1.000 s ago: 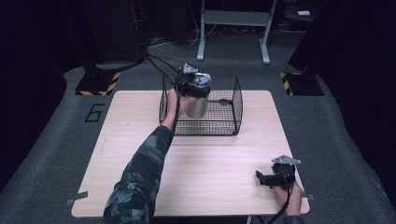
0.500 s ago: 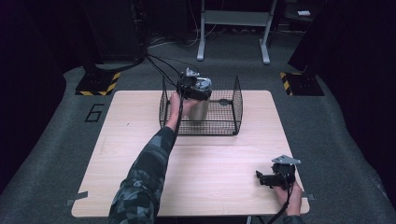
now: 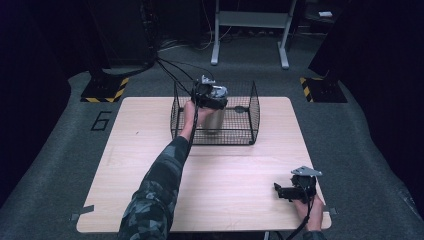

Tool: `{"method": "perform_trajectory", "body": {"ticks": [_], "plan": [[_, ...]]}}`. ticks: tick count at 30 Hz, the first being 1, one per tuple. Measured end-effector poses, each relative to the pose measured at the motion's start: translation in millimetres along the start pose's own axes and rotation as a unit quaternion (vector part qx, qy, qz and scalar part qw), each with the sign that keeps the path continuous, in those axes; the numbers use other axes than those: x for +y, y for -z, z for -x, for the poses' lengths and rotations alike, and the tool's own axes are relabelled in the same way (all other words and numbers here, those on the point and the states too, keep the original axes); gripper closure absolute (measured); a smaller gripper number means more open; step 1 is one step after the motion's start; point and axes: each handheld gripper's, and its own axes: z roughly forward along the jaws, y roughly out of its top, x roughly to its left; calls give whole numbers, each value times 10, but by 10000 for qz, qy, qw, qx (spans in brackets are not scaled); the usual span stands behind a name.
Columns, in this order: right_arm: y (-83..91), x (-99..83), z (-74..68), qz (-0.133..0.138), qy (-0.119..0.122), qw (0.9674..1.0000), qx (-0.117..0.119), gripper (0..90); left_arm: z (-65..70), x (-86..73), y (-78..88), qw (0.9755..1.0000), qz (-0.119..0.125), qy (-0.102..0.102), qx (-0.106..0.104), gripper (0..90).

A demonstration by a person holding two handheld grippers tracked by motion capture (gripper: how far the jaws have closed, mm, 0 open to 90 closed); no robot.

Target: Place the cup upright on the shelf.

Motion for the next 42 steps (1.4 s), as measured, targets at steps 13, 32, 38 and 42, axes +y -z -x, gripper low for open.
{"method": "perform_trajectory", "body": {"ticks": [13, 32, 38, 42], "plan": [[-4, -3, -3, 39, -5, 10000, -34, 1, 19, -56, -48, 9997, -179, -114, -92, 36], [-3, -3, -7, 35, -27, 10000, -36, 1, 14, -144, 83, 9989, -384, -219, -174, 35], [-3, -2, -7, 34, -28, 10000, -36, 1, -3, -151, 108, 9985, -423, -275, -196, 34], [-4, -2, -7, 35, -28, 10000, -35, 1, 4, -153, 115, 9987, -400, -271, -189, 33]]}}
